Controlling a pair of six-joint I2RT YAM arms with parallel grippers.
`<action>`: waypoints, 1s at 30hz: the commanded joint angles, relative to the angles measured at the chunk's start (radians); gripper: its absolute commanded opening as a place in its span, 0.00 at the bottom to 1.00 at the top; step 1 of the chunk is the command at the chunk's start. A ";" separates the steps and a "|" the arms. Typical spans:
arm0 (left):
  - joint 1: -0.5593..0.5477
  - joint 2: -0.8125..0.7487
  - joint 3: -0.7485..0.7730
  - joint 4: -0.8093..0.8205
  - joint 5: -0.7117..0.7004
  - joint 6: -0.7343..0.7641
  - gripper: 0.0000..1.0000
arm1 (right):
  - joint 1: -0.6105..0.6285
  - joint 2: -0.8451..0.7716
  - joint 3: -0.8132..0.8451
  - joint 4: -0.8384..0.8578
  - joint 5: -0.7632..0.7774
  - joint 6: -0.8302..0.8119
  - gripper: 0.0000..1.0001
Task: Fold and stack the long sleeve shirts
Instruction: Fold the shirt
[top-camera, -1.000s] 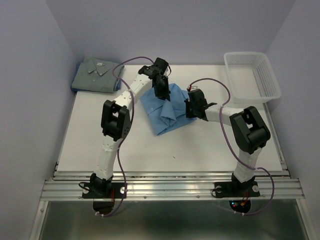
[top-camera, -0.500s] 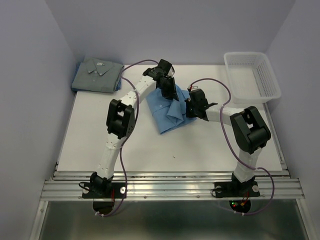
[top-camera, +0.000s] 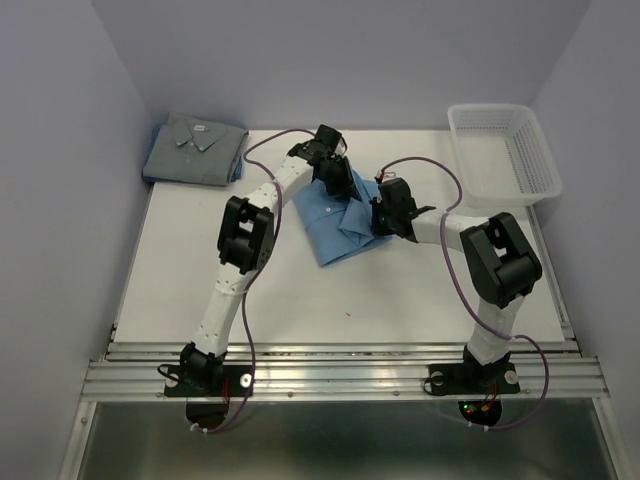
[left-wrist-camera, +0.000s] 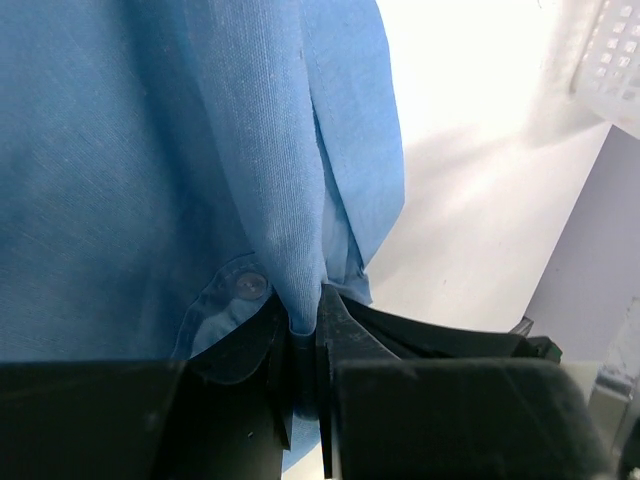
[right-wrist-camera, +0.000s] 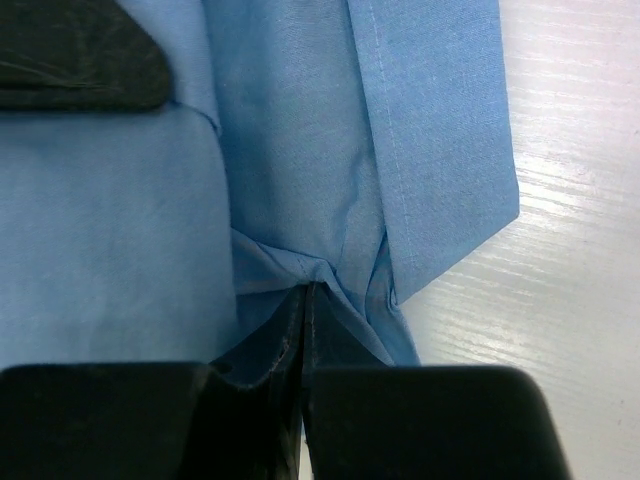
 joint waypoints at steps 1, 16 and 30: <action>0.006 0.009 0.058 0.086 0.030 -0.043 0.08 | 0.004 -0.004 -0.044 -0.082 -0.039 0.017 0.01; 0.002 -0.039 0.055 0.161 0.110 -0.032 0.99 | 0.004 -0.344 0.039 -0.211 0.278 0.008 0.16; 0.046 -0.434 -0.211 0.138 -0.067 0.146 0.99 | 0.004 -0.497 0.001 -0.064 -0.388 0.000 1.00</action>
